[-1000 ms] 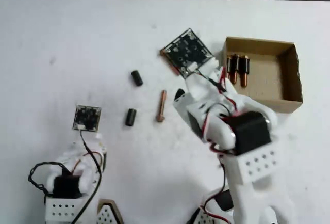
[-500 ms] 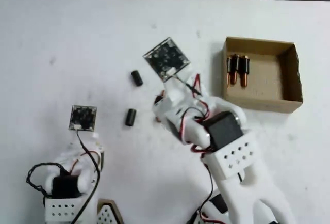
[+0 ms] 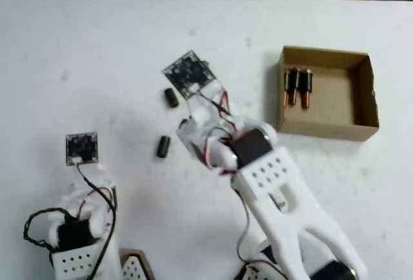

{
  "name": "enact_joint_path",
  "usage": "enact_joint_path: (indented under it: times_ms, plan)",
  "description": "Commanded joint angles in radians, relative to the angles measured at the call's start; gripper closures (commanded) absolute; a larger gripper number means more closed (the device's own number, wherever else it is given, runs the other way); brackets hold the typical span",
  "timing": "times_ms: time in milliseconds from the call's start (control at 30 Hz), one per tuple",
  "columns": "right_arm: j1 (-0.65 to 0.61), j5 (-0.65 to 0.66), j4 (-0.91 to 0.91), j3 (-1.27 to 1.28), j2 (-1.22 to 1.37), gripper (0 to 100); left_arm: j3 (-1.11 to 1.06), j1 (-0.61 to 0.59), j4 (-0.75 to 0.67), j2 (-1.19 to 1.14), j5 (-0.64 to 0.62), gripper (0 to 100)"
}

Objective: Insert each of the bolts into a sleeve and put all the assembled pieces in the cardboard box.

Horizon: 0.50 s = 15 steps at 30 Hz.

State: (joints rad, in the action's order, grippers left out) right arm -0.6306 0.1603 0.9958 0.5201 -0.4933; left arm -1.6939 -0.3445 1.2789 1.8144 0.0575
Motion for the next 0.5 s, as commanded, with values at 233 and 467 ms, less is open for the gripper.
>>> enact_joint_path:
  times_ms: [233, 467]
  plan:
    - [-0.008, -0.334, -0.081, -0.245, 0.328, 97.4, 0.002, -0.036, 0.005, 0.012, 0.009, 98]
    - [-0.050, -0.528, -0.081, -0.305, 0.460, 97.4, 0.002, -0.033, 0.005, 0.012, 0.006, 98]
